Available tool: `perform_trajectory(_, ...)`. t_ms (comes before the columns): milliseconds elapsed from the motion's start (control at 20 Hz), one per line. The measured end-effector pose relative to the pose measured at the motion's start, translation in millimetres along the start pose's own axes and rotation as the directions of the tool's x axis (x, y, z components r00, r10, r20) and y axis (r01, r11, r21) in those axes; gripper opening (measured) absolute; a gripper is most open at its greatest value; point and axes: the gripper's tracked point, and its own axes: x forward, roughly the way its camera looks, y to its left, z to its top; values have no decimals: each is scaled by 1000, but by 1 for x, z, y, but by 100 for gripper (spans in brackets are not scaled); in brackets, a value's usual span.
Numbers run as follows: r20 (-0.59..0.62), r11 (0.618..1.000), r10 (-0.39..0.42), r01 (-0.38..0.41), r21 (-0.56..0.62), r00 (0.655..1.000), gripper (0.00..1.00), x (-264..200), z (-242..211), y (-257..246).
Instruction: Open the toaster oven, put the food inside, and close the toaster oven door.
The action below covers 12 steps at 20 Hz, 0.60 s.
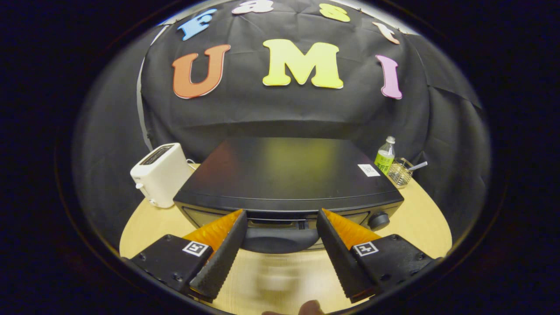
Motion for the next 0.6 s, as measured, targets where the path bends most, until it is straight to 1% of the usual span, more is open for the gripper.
perform_trajectory(150, -22, 1000, 14, -14, 12, 1000, 100, -13, -15, 2)
perform_trajectory(200, -45, 1000, 15, -15, 8, 999, 100, -18, -26, 0)
perform_trajectory(250, -39, 1000, 12, -11, 6, 999, 100, -26, -32, -1)
perform_trajectory(400, -84, 1000, -4, 3, -17, 996, 100, -42, -58, -1)
perform_trajectory(600, -174, 999, 39, -41, -9, 984, 100, -59, -101, 0)
